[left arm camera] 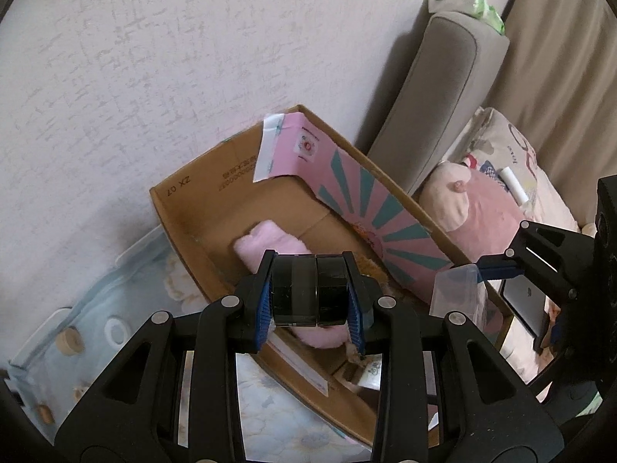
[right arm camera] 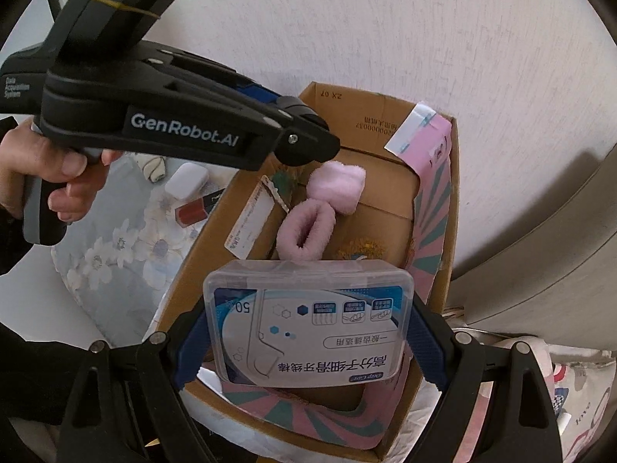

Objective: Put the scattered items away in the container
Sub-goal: 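Carry the black cylinder and toothbrush box into the cardboard box and release both, then move both tools back over the floral sheet toward the remaining items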

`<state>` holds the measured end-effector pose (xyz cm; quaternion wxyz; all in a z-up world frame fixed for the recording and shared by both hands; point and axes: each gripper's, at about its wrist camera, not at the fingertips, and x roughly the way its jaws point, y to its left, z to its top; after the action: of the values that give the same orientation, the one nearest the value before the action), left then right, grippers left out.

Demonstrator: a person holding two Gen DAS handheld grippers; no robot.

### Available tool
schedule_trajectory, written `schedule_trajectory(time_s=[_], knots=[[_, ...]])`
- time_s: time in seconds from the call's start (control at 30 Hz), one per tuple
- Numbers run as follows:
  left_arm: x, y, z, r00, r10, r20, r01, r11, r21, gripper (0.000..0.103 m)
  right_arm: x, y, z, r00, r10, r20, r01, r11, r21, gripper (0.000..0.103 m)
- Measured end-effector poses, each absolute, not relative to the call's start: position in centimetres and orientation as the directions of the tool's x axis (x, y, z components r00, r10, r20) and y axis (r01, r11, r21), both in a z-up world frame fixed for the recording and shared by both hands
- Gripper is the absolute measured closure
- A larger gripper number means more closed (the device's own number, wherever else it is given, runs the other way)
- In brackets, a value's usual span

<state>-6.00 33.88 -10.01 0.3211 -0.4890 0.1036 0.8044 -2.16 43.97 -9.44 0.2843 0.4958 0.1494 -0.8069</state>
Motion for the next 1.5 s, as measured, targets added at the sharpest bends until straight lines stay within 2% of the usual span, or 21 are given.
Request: schedule_trajectory(time_s=[0.17,0.23,0.33,0.37,0.43,0.53,0.87,1.13,1.5], knots=[[-6.5,33.9,-10.5,-0.277,0.406,-0.871,-0.604,-0.779,-0.171,0.073,-2.3,44.2,-9.8,-0.315,-0.340,-0.886,0.617,-0.783,0.082,0.016],[-6.5,34.2,-10.5,-0.288,0.388,-0.875,-0.599,-0.786,-0.151,0.068,-2.5,44.2,-10.3,-0.288,-0.340,-0.895,0.614,-0.783,0.099,0.016],[-6.5,34.5,-10.4,-0.292,0.374,-0.880,-0.602,-0.787,-0.135,0.004,-2.7,44.2,-11.2,-0.255,-0.330,-0.909,0.605,-0.788,0.116,0.015],[-6.4,34.4,-10.1,-0.302,0.381,-0.874,-0.603,-0.786,-0.135,0.000,-2.7,44.3,-11.3,-0.252,-0.328,-0.910,0.597,-0.793,0.121,0.015],[-6.6,34.3,-9.6,-0.302,0.385,-0.872,-0.601,-0.787,-0.139,0.000,-2.7,44.7,-11.5,-0.249,-0.349,-0.904,0.578,-0.802,0.151,0.010],[-6.9,34.0,-8.9,-0.313,0.384,-0.869,-0.597,-0.791,-0.134,0.000,-2.9,45.2,-11.4,-0.231,-0.361,-0.904,0.550,-0.814,0.184,0.009],[-6.3,31.7,-6.4,-0.353,0.396,-0.847,-0.575,-0.806,-0.137,0.000,-2.1,44.0,-9.6,-0.265,-0.337,-0.903,0.586,-0.800,0.127,0.009],[-5.6,28.5,-4.9,-0.377,0.406,-0.833,-0.542,-0.825,-0.157,0.000,-2.0,43.5,-7.8,-0.337,-0.256,-0.906,0.576,-0.818,0.017,0.009],[-3.8,20.9,-2.2,-0.482,0.383,-0.788,-0.444,-0.882,-0.157,0.000,-2.0,40.4,-4.5,-0.391,-0.277,-0.878,0.557,-0.831,0.014,0.009]])
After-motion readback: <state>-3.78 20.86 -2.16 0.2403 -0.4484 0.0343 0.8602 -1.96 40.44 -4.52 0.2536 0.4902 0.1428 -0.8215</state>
